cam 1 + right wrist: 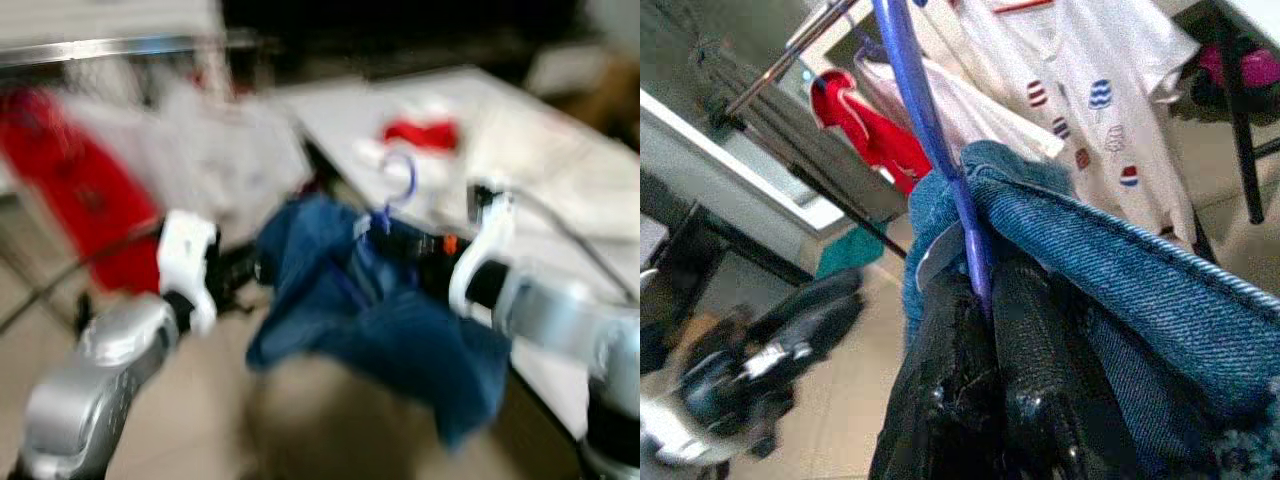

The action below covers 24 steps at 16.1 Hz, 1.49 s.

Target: Hang hanger

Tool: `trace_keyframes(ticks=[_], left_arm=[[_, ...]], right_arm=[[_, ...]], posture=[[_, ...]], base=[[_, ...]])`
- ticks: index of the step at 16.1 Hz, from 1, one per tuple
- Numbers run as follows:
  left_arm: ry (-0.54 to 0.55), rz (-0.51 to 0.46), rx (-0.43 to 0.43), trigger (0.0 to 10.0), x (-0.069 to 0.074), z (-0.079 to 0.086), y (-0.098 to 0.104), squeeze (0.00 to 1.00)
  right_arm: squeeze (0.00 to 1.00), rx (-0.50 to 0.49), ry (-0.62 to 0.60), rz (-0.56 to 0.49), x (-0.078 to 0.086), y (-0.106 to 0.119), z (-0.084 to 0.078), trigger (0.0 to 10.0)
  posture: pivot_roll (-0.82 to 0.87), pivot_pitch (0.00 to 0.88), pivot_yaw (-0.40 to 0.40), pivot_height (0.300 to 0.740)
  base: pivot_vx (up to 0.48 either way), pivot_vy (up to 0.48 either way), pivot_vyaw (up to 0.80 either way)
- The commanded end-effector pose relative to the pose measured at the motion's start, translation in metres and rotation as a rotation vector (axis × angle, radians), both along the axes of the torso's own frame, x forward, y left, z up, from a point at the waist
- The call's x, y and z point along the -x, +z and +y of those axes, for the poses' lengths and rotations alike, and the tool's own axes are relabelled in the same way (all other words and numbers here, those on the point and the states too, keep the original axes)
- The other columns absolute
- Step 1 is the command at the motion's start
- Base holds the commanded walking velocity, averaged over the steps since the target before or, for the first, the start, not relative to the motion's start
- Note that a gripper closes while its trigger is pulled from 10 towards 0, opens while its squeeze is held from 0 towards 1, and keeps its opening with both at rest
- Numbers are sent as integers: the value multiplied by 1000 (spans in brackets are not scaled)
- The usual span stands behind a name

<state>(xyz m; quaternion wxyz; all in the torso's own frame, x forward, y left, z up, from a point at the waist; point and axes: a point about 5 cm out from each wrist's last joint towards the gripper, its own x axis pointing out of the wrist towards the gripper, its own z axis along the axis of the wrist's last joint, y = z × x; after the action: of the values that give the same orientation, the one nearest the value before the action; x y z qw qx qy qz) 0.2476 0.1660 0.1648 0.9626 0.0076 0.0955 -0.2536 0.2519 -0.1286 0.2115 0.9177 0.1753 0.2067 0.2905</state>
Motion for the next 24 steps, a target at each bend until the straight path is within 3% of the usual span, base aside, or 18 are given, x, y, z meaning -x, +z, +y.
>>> trace_keyframes(ticks=[1,3,4,5,7,9,11,15,19,24], left_arm=[[17,-20,-21,10000,1,-3,-2,0],[35,-25,-59,10000,-1,-6,-7,0],[45,-28,-35,10000,-4,-10,-8,0],[54,-35,-27,10000,-6,-11,-9,0],[160,-30,-16,10000,-15,-6,-20,0],[168,-26,-12,10000,-15,-8,-24,0],[105,-36,-50,10000,-11,-18,-33,0],[143,-79,-71,10000,-13,-17,-34,0],[186,-107,-93,10000,-16,-4,-30,0],[196,-103,-96,10000,-12,-2,-33,0]], right_arm=[[0,7,-69,17,-3,-8,-7,10000],[0,40,-124,49,-2,-23,-11,10000],[0,36,-231,62,-5,-30,-19,10000],[0,70,-263,38,-6,-32,-21,10000],[0,109,-347,39,-10,-55,-28,10000],[0,108,-389,47,-10,-68,-32,10000],[0,167,-463,47,-13,-88,-40,10000],[0,211,-517,-15,-14,-94,-45,10000],[0,207,-381,-143,-18,-89,-32,10000],[0,217,-245,-169,-16,-93,-16,10000]], posture=[[25,0,-19,740],[23,0,-12,740],[12,0,-7,740],[10,0,-4,740],[8,0,14,740],[-2,0,24,740],[-6,0,5,740],[7,0,-13,740],[23,0,-19,740],[39,0,-25,740]], base=[[0,0,800],[0,0,800],[0,0,800],[0,0,719],[0,0,0],[0,0,0],[0,0,0],[0,0,0],[62,0,400],[266,0,800]])
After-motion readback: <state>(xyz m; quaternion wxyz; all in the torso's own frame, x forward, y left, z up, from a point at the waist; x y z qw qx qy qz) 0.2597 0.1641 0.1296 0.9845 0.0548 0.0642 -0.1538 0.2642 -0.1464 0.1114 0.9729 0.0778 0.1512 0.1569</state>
